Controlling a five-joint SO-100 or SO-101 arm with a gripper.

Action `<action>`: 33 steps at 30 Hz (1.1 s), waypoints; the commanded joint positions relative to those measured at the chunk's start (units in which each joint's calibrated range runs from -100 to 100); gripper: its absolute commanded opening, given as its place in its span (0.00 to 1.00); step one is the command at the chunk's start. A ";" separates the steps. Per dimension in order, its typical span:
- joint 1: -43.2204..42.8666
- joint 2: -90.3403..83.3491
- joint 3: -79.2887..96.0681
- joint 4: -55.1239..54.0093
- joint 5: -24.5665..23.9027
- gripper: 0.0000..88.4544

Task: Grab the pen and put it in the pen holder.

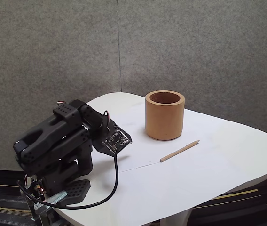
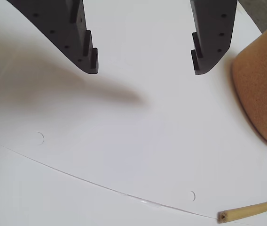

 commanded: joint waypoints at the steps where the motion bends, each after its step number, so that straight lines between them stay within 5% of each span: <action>1: 0.19 0.04 -0.27 0.17 0.08 0.31; 14: 0.41 0.94 -8.39 0.08 -0.23 0.31; 20: 0.33 5.90 -25.27 -0.34 -0.23 0.31; 26: 1.28 29.57 -51.17 0.17 -0.39 0.31; 33: 8.68 52.99 -81.14 0.25 -12.39 0.31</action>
